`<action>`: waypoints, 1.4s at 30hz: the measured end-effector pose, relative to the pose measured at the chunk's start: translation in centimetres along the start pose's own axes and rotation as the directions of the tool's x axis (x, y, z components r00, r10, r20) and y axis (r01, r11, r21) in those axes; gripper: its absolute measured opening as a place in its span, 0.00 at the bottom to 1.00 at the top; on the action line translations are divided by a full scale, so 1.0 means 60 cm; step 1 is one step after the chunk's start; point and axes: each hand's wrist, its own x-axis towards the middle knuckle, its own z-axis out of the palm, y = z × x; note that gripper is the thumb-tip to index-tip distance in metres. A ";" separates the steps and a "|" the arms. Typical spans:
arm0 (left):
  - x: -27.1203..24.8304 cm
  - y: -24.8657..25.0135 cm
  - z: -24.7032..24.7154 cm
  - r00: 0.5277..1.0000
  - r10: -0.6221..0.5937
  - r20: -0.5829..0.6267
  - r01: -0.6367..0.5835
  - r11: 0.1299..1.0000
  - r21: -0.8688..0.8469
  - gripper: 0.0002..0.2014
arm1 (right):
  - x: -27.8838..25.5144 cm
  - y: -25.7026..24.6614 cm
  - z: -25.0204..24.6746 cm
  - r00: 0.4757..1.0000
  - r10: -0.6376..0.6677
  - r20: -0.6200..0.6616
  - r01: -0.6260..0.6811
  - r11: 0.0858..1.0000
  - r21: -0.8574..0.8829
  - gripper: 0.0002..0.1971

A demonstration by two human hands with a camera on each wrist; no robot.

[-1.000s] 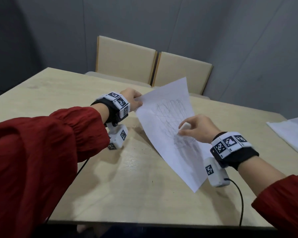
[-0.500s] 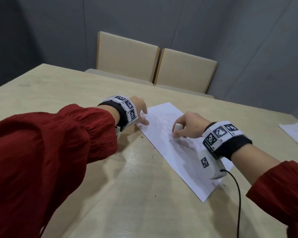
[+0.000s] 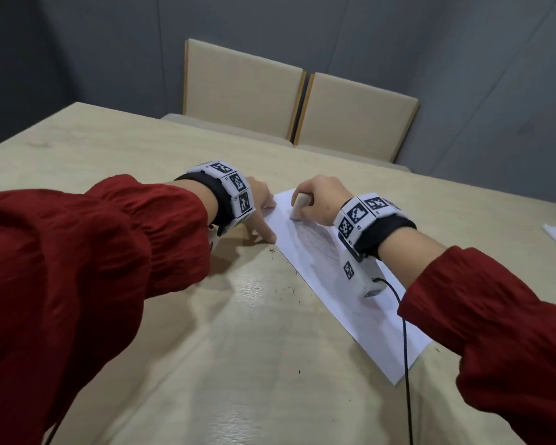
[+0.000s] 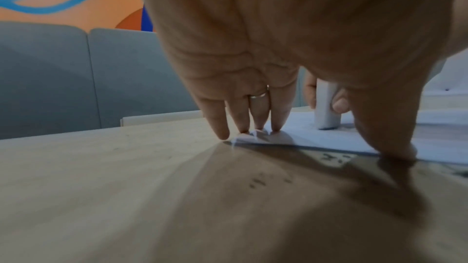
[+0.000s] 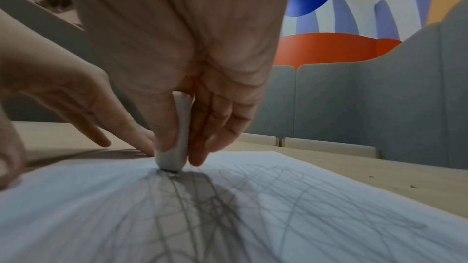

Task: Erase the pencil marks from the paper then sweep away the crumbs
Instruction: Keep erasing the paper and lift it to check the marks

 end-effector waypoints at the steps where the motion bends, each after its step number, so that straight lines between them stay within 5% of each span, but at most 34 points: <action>1: -0.001 0.003 0.002 1.000 0.006 -0.001 -0.006 1.000 0.000 0.43 | -0.002 0.000 0.002 1.000 -0.008 0.001 0.008 1.000 -0.007 0.11; 7: -0.018 0.023 0.020 0.996 0.074 0.039 -0.071 0.993 -0.093 0.62 | -0.049 -0.008 0.011 0.998 -0.039 0.058 0.037 0.999 0.035 0.07; 15: -0.088 0.026 0.046 0.976 0.198 0.092 -0.191 0.979 -0.075 0.52 | -0.131 -0.019 0.004 0.998 -0.051 0.032 0.048 0.995 0.087 0.04; 22: -0.154 0.050 0.050 0.987 0.161 0.017 -0.160 0.986 -0.045 0.36 | -0.178 -0.035 0.007 0.993 0.057 0.100 -0.057 0.998 0.001 0.03; 29: -0.171 0.080 0.062 0.994 0.067 0.081 -0.063 0.997 -0.052 0.59 | -0.161 -0.048 0.017 0.975 0.148 0.165 -0.129 0.984 -0.120 0.15; 36: -0.170 0.084 0.060 0.992 0.100 0.072 -0.099 0.995 -0.020 0.41 | -0.153 -0.068 0.045 0.987 0.134 0.091 -0.133 0.991 -0.020 0.10; 42: -0.154 0.083 0.068 0.995 0.087 0.053 -0.086 0.996 -0.026 0.52 | -0.145 -0.074 0.045 0.992 0.092 0.081 -0.084 0.992 -0.094 0.09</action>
